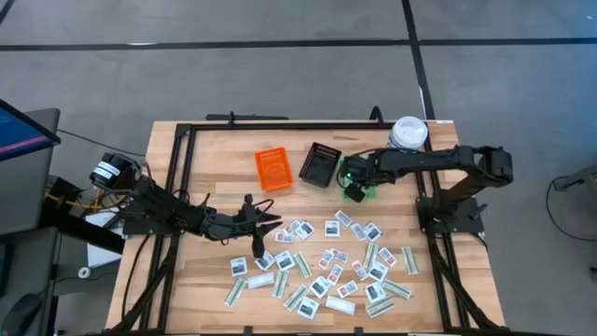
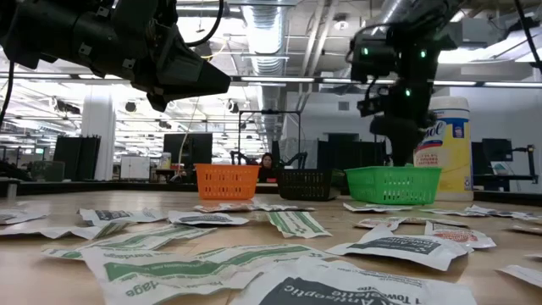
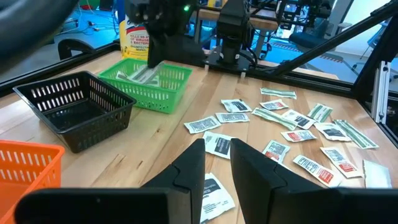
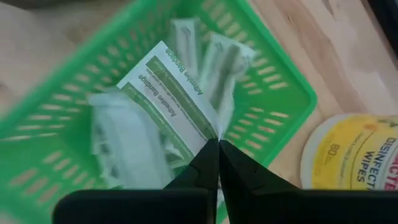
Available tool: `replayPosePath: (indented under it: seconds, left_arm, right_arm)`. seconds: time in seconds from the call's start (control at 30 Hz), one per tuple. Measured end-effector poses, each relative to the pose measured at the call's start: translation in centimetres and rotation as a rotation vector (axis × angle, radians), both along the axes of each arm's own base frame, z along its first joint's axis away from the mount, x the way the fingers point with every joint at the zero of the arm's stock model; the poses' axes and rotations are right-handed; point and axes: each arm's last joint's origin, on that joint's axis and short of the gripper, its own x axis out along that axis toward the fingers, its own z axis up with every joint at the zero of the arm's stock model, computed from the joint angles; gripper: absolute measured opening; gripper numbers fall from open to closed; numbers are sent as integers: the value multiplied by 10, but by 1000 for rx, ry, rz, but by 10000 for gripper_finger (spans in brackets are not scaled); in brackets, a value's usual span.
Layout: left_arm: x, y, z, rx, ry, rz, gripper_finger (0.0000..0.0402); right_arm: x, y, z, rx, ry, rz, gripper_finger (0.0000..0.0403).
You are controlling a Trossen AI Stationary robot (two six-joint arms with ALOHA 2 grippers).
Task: Pick & Place First Aid Supplies
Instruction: Put the green bandage pack into the green basket
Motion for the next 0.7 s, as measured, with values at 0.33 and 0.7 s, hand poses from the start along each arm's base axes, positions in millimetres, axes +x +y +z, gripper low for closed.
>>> replayPosePath:
  seconds: [0.33, 0.7]
  left_arm:
    - [0, 0, 0, 0, 0, 0, 76]
    - [-2, -11, -1, 19, 12, -161, 86]
  right_arm:
    - [5, 2, -4, -16, -47, 70, 105]
    - [28, 57, 20, -10, -132, 284, 161]
